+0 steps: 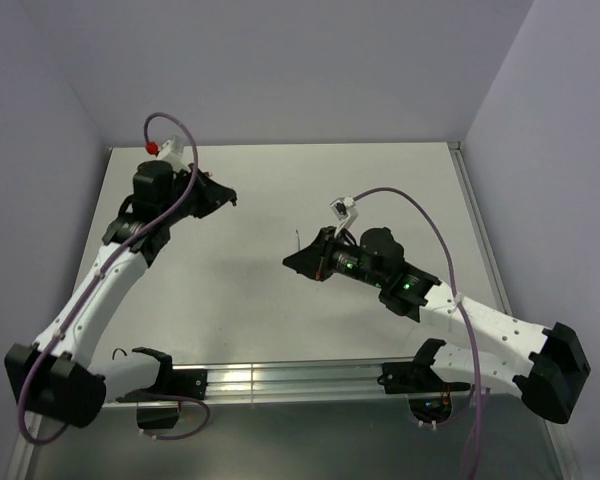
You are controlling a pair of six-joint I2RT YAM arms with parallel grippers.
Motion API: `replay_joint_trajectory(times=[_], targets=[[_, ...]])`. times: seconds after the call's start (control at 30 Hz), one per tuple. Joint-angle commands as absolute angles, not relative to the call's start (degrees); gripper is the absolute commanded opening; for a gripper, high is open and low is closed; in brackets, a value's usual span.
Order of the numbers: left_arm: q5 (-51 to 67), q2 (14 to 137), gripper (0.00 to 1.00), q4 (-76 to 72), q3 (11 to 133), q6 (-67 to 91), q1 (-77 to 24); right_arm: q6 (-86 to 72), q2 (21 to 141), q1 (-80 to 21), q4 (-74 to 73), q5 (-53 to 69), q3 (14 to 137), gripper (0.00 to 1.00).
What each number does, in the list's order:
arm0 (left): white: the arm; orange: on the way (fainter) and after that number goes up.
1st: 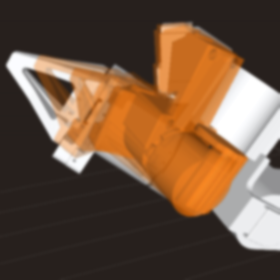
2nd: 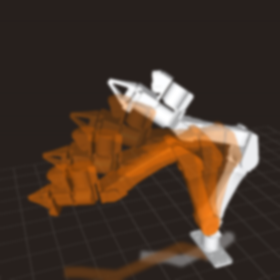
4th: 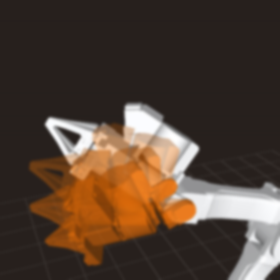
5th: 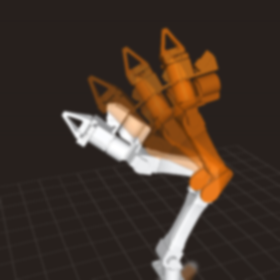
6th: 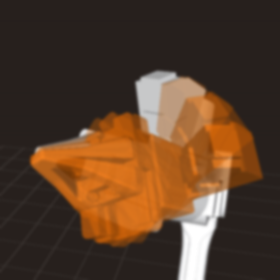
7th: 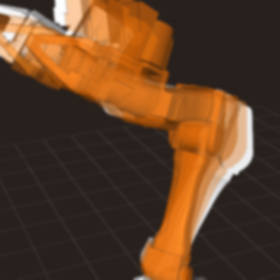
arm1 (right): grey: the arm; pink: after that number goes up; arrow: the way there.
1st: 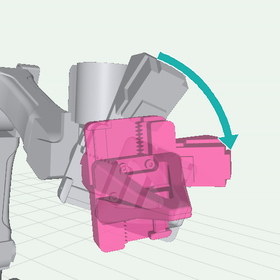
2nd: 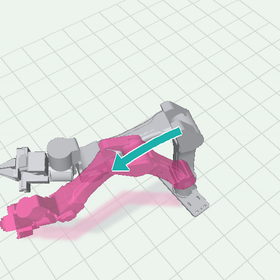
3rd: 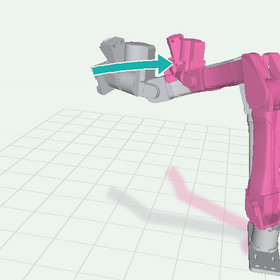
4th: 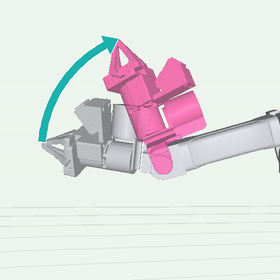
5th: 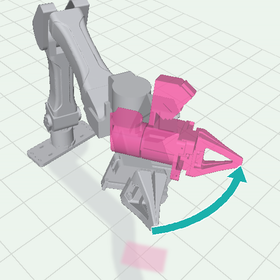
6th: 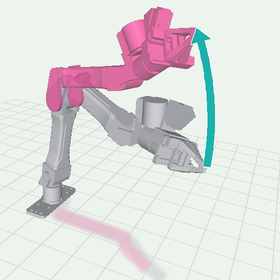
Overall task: Insert the pens into the pen caps
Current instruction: Press the pen cap onto the pen.
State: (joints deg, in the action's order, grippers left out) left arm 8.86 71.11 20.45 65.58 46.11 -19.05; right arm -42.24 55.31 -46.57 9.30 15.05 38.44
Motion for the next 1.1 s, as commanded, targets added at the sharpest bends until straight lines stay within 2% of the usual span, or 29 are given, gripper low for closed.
replay_joint_trajectory(times=[0.0,0.03,0.13,0.23,0.33,0.47,1.07], targets=[[23.5,62.8,0.00,7.9,58.9,38.1,-15.6,-43.3,59.4,-48.2,21.0,13.4,40.0,0.00],[31.0,61.4,0.00,5.3,56.7,38.2,-14.9,-43.2,60.7,-48.8,21.7,13.7,41.2,0.00],[40.0,59.0,0.00,-1.3,54.8,39.2,-13.6,-43.3,65.2,-50.5,26.6,15.5,43.6,0.00],[43.5,57.2,0.00,-8.9,50.9,43.4,-13.6,-44.6,69.2,-51.5,31.0,17.7,45.3,0.00],[44.4,56.0,0.00,-20.0,44.7,49.6,-13.6,-46.1,73.1,-52.6,34.2,19.6,46.9,0.00],[45.6,55.5,0.00,-26.3,41.1,53.0,-13.4,-47.4,76.8,-53.8,37.1,20.7,48.5,0.00],[46.4,55.1,0.00,-34.6,37.9,60.6,-10.3,-46.7,77.9,-55.5,35.1,18.5,49.2,0.00]])
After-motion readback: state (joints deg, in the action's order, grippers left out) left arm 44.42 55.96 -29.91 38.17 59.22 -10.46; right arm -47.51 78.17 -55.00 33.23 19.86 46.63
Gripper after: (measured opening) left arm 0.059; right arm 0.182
